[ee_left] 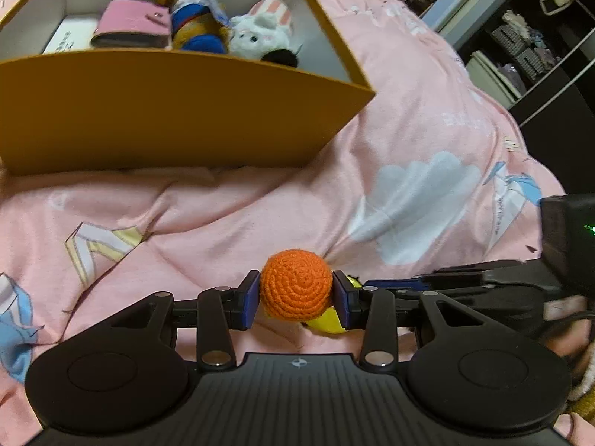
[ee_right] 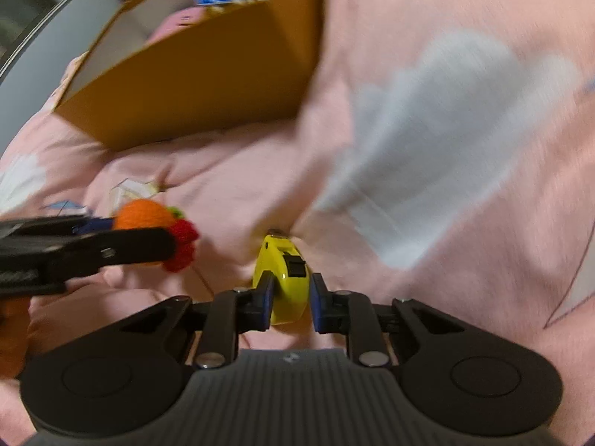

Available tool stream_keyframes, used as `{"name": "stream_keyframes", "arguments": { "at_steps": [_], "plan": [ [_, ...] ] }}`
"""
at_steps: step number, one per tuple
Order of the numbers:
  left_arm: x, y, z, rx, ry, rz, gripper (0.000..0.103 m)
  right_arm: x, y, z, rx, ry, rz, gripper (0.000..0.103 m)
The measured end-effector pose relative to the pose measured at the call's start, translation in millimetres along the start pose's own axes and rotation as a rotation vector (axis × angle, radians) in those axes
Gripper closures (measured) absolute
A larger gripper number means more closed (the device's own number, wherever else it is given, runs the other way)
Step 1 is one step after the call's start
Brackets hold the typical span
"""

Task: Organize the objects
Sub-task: 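Grasp the orange crochet ball with the left gripper while the right grasps the yellow tape measure, then carry the orange ball and tape measure over the orange box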

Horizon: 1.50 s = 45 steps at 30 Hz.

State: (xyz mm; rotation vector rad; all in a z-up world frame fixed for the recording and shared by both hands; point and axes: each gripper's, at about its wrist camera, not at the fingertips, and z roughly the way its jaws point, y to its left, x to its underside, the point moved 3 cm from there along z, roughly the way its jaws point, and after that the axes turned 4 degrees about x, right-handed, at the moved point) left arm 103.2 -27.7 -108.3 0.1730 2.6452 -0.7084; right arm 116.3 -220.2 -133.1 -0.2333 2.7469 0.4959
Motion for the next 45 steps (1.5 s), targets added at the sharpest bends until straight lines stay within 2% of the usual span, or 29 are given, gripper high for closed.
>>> {"name": "stream_keyframes", "arguments": {
  "at_steps": [3,6,8,11,13,17,19,21,26,27,28,32,36,42,45],
  "plan": [
    [3.3,6.8,8.8,-0.062,0.054,-0.013,0.057,0.2,14.8,-4.4,-0.006,-0.006,-0.067,0.084],
    [6.6,13.4,17.0,-0.07,0.097,-0.037,0.057,-0.2,23.0,-2.2,-0.02,-0.003,-0.101,0.084],
    [7.1,15.1,18.5,-0.071,0.102,-0.039,0.057,-3.2,26.0,3.7,-0.028,0.003,-0.116,0.083],
    [7.3,17.1,16.5,-0.086,0.097,-0.042,0.057,-4.6,27.0,15.0,-0.135,0.059,-0.087,0.077],
    [7.6,20.8,15.4,-0.086,0.094,-0.055,0.057,-6.0,30.1,24.4,-0.138,0.07,-0.078,0.076],
    [8.0,22.3,16.6,-0.086,0.099,-0.058,0.057,-8.1,37.5,23.0,-0.112,0.056,-0.098,0.078],
    [8.0,21.1,16.6,-0.09,0.101,-0.05,0.057,-7.7,38.1,15.9,-0.061,0.034,-0.118,0.081],
    [8.2,22.2,16.1,-0.09,0.105,-0.053,0.057,-7.9,37.7,12.5,0.022,0.019,-0.145,0.079],
    [8.5,28.4,15.8,-0.078,0.109,-0.082,0.057,-6.1,33.5,20.5,-0.024,0.068,-0.132,0.074],
    [8.4,29.0,15.3,-0.077,0.108,-0.086,0.057,-5.7,33.7,23.7,-0.026,0.076,-0.132,0.076],
    [8.5,29.6,14.4,-0.076,0.105,-0.088,0.057,-5.6,33.1,25.4,-0.018,0.08,-0.135,0.082],
    [5.8,30.9,6.9,-0.035,0.083,-0.094,0.057,-7.0,31.4,18.8,-0.017,0.065,-0.133,0.082],
    [-2.7,25.2,-8.6,0.003,0.046,-0.085,0.057,-16.5,34.5,-5.5,-0.021,0.001,-0.152,0.082],
    [-32.3,-1.8,-58.2,0.073,-0.124,-0.028,0.057,-51.0,44.5,-66.7,-0.057,-0.156,-0.19,0.082],
    [-55.2,-9.7,-75.9,0.044,-0.221,-0.014,0.057,-75.5,55.0,-94.5,-0.058,-0.254,-0.235,0.082]
  ]
}}
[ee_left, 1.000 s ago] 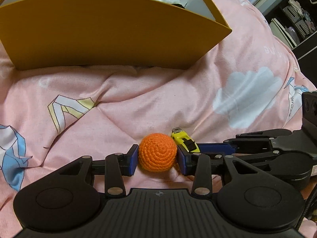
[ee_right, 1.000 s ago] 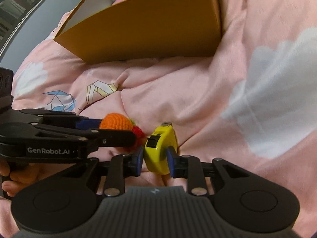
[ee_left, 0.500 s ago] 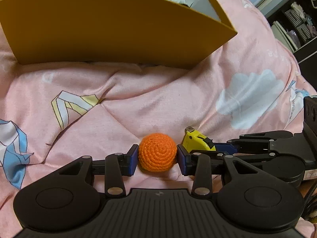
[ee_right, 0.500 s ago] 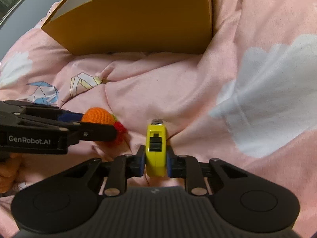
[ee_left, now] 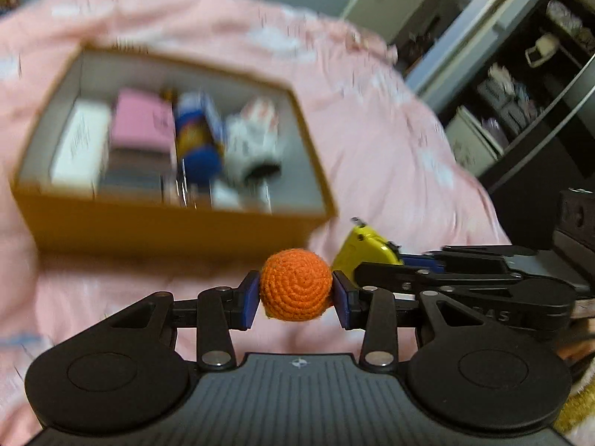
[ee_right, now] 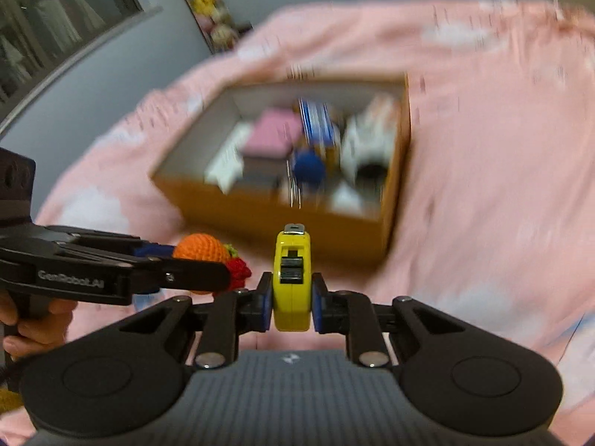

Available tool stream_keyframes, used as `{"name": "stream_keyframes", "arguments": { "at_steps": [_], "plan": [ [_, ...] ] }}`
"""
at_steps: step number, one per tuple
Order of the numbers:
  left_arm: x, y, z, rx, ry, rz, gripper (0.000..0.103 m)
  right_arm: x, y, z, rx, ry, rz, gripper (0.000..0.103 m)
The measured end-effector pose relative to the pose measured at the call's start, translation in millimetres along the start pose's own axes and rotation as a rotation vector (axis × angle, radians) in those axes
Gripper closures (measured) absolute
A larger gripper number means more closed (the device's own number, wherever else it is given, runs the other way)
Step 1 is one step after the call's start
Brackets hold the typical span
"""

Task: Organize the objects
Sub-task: 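Carry the orange ball and tape measure over the orange box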

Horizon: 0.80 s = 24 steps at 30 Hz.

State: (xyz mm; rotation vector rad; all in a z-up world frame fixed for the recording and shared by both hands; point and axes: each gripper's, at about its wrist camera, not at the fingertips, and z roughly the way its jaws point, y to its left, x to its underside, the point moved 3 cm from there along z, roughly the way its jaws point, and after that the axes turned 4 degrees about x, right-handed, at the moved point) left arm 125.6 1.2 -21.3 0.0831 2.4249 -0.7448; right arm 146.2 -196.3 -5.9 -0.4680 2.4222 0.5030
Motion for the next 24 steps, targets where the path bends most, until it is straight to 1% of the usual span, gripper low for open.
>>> {"name": "stream_keyframes", "arguments": {
  "at_steps": [2,4,7,11,17,19,24],
  "plan": [
    [-17.7,-1.0,-0.1,-0.022,-0.048,-0.015,0.057,-20.7,2.9,-6.1,0.011,-0.053,-0.031,0.082],
    [-33.7,3.3,3.9,-0.022,-0.079,-0.041,0.057,-40.4,3.9,-4.6,0.039,-0.093,-0.054,0.082],
    [-51.2,13.7,21.7,-0.038,-0.09,-0.083,0.057,-61.4,0.2,11.9,0.079,-0.092,-0.088,0.082],
    [-60.8,30.6,47.5,-0.037,-0.04,-0.134,0.057,-76.0,-6.7,48.8,0.132,-0.016,-0.153,0.082],
    [-58.9,45.7,77.4,-0.05,0.038,-0.16,0.057,-84.1,-18.8,97.0,0.135,0.145,-0.218,0.082],
    [-58.9,49.3,84.5,-0.057,0.052,-0.164,0.057,-84.9,-21.7,108.7,0.153,0.188,-0.241,0.082],
    [-59.1,54.0,99.2,-0.064,0.107,-0.156,0.057,-81.7,-22.0,124.1,0.184,0.264,-0.31,0.082]
  ]
}}
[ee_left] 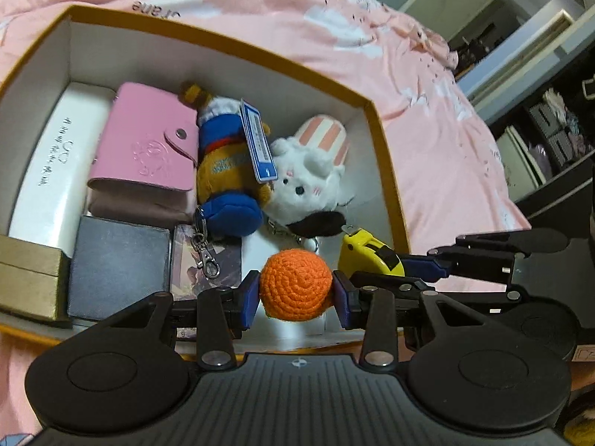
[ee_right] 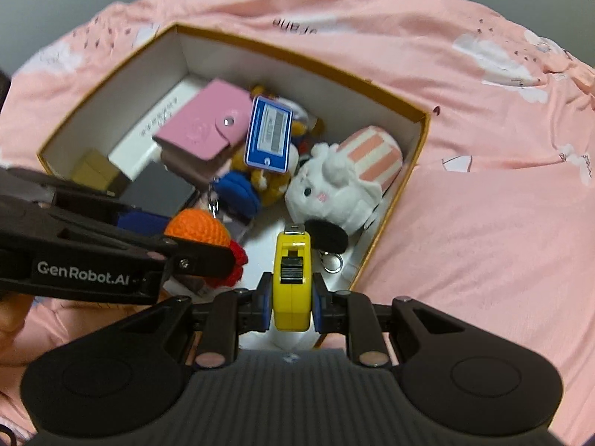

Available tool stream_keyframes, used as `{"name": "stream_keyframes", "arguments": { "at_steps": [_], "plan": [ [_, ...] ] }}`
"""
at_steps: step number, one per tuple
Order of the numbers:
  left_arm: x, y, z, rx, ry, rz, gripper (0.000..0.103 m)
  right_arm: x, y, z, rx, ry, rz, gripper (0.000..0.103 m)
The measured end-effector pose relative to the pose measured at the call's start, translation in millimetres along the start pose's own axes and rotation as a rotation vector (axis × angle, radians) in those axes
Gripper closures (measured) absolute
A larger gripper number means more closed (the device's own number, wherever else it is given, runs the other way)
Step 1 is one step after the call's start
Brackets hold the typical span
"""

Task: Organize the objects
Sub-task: 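Carry the orange ball and tape measure over the orange box, then lower the ball and tape measure into the box and open both grippers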

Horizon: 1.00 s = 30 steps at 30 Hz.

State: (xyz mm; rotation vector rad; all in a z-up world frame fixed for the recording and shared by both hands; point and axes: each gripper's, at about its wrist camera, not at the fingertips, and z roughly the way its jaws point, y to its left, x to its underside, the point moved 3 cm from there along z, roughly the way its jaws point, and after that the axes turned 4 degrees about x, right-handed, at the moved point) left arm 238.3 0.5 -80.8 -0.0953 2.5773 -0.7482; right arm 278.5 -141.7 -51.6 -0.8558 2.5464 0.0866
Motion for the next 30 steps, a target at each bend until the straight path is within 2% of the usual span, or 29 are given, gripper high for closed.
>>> {"name": "stream_keyframes", "arguments": {
  "at_steps": [8,19,22,25,26,29,30],
  "plan": [
    [-1.8,3.4,19.4,0.003,0.052,0.002,0.057,-0.8,13.3,13.4,0.039,0.058,-0.151,0.082],
    [-0.9,5.4,28.2,-0.018,0.06,0.002,0.055,-2.0,13.8,14.9,0.053,0.063,-0.168,0.083],
    [-1.3,6.3,26.4,-0.027,0.047,0.003,0.048,-2.1,12.7,14.9,0.051,0.061,-0.163,0.083],
    [-2.3,8.8,24.0,-0.036,0.022,-0.006,0.035,-1.9,11.8,12.4,0.049,0.055,-0.158,0.082],
    [-2.6,9.7,23.1,-0.03,0.011,-0.013,0.03,-2.0,12.0,11.0,0.043,0.052,-0.158,0.081],
    [-2.9,10.6,19.4,-0.029,-0.019,-0.032,0.03,-3.3,13.6,3.7,0.052,0.028,-0.165,0.061],
    [-3.1,10.2,16.8,-0.03,-0.033,-0.03,0.029,-3.9,14.3,-0.3,0.061,0.011,-0.173,0.059]
  ]
}}
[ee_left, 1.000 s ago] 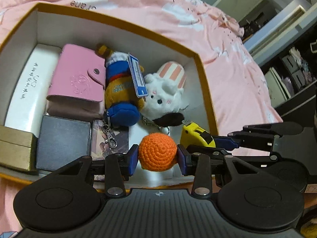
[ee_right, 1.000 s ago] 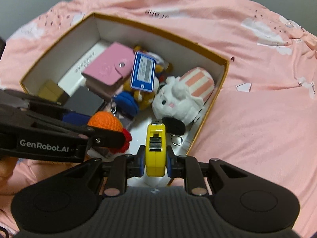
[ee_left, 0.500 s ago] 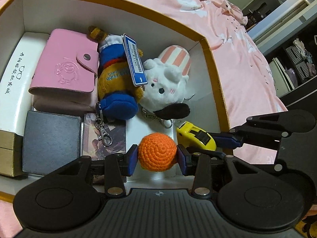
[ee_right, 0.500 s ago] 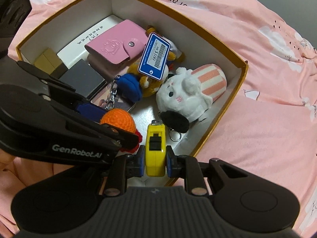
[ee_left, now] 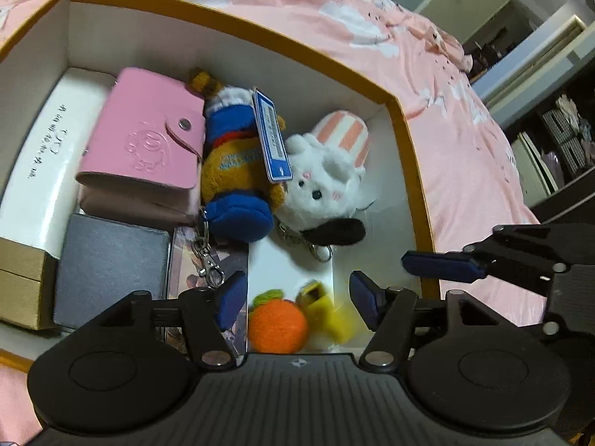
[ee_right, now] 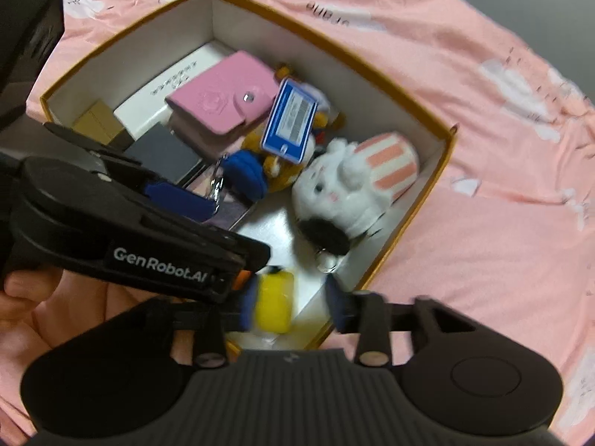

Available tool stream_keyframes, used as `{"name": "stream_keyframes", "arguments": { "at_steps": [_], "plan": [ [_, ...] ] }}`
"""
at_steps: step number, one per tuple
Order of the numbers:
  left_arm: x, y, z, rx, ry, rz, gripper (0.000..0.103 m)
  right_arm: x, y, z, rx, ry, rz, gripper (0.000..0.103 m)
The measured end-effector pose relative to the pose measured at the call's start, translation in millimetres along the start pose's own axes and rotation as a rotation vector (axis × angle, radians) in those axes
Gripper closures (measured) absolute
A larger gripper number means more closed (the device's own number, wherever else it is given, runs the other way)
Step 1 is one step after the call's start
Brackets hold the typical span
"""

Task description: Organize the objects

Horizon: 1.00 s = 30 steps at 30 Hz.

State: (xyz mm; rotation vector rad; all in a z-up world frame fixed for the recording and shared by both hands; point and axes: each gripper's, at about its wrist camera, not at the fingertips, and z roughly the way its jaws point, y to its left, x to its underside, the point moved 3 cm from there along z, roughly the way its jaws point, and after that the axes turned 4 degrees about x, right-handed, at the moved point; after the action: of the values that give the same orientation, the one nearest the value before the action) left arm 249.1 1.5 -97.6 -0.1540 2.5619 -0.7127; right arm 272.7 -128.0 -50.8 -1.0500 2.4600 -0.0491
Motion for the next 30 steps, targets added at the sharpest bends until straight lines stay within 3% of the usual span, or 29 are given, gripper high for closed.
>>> {"name": "stream_keyframes", "arguments": {
  "at_steps": [7,14,19,24,30],
  "plan": [
    [-1.1,-6.2,-29.5,-0.017,-0.116,0.001,0.029,-0.1,-5.2,-21.1,0.025,-0.059,0.03,0.055],
    [4.6,-22.2,-74.6,-0.124,-0.309,0.105,0.029,11.6,-5.4,-51.3,0.045,-0.176,0.136,0.054],
    [12.5,-27.9,-104.2,-0.221,-0.431,0.189,0.026,21.5,-3.4,-74.4,0.043,-0.297,0.256,0.045],
    [21.7,-32.3,-127.2,-0.32,-0.509,0.275,0.021,31.9,4.2,-91.9,0.017,-0.42,0.372,0.035],
    [33.7,-33.4,-147.8,-0.372,-0.559,0.292,0.017,40.1,21.2,-104.9,-0.001,-0.532,0.472,0.028]
  ]
}}
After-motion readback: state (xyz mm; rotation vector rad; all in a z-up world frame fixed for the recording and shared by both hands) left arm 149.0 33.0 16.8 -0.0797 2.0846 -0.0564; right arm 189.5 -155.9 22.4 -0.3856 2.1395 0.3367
